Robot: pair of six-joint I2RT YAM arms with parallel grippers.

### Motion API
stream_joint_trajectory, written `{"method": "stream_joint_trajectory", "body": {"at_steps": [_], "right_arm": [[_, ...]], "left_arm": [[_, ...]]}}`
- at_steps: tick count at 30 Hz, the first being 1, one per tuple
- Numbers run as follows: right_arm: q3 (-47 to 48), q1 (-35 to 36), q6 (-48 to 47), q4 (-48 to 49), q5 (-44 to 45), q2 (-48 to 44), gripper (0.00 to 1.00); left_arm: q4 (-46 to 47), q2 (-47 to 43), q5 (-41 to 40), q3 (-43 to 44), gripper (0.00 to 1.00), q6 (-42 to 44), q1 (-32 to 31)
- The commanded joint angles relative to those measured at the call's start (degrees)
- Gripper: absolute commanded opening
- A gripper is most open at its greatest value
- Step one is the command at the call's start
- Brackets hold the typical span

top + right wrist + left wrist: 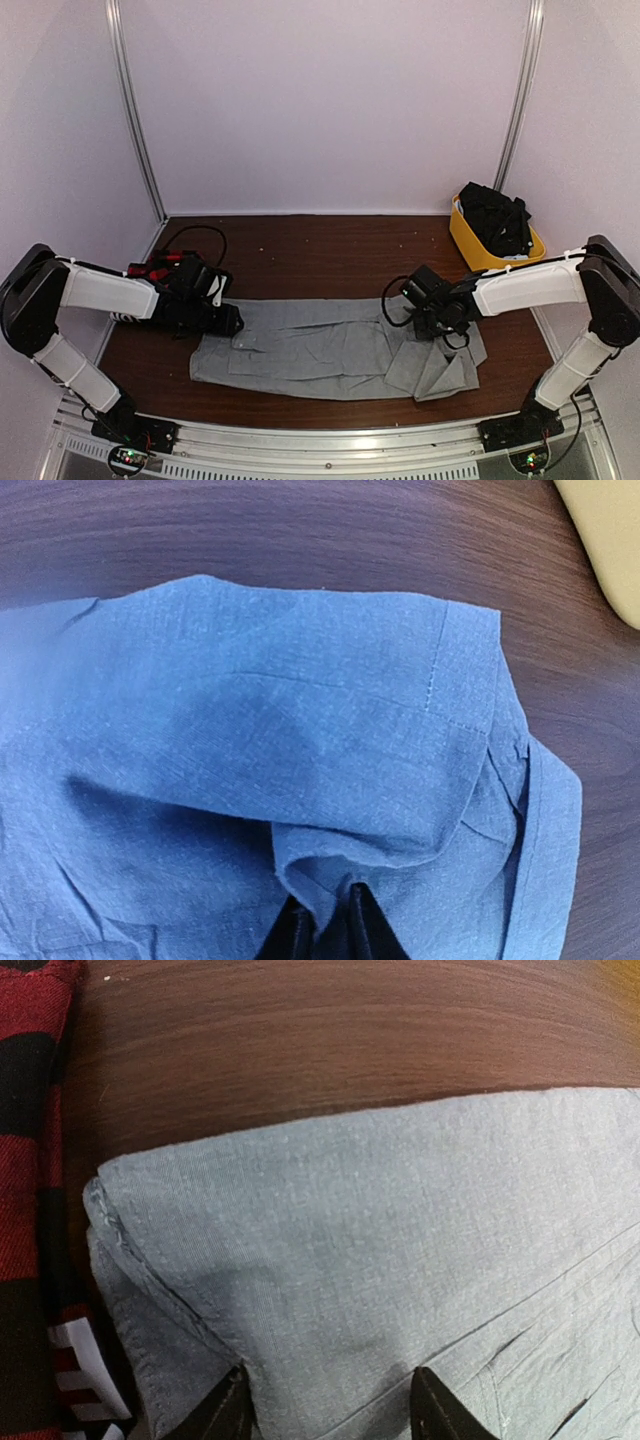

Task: Fold and stack the long sleeve shirts
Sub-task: Smooth out the rectangle-folded shirt at the center of the board.

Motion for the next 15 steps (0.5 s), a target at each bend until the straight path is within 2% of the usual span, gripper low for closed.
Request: {"method": "stream_joint_trajectory", "body": {"at_steps": [1,3,15], "right_arm": [[-1.1,0.0,0.9,-2.2,2.1,-1.8,0.06],[-1.5,-0.1,1.2,-2.1,0.6,-3.3,0.0],[-7.9,-6.6,3.7,6.7,-21.6,-19.8,0.0]], "left_arm": [[0.4,0.5,0.8,-1.0,0.54,-0.3,0.3],[0.6,0.6,0.6,-1.0,0.54,-0.3,0.3],[0.1,0.0,0.6,-0.7,0.54,0.3,0.3]]}}
